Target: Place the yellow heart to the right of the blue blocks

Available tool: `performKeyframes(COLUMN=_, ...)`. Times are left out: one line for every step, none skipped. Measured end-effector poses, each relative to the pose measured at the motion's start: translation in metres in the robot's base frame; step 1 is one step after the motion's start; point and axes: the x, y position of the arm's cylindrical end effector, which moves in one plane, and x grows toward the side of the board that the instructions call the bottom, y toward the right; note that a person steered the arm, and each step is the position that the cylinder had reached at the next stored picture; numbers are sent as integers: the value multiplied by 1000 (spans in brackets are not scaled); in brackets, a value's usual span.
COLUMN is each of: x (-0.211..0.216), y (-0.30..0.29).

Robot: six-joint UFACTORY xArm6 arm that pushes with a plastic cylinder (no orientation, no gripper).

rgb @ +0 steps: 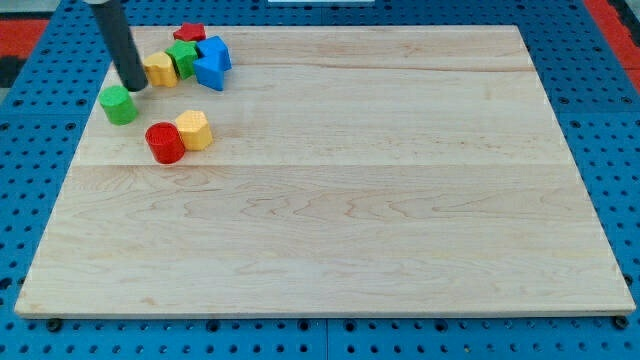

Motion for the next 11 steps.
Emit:
performKeyframes(x=-21, y=-5)
performKeyframes(x=-44, y=-2)
performKeyframes(x=-8, y=31)
performKeyframes(x=26, y=55)
performKeyframes(x=37, y=73)
performKeyframes(x=19, y=32)
performKeyframes(x=-6, y=19)
performKeyframes(x=-5, y=78)
performKeyframes(x=19, y=100)
performKeyframes(x=31, y=123)
performKeyframes(x=37, y=139)
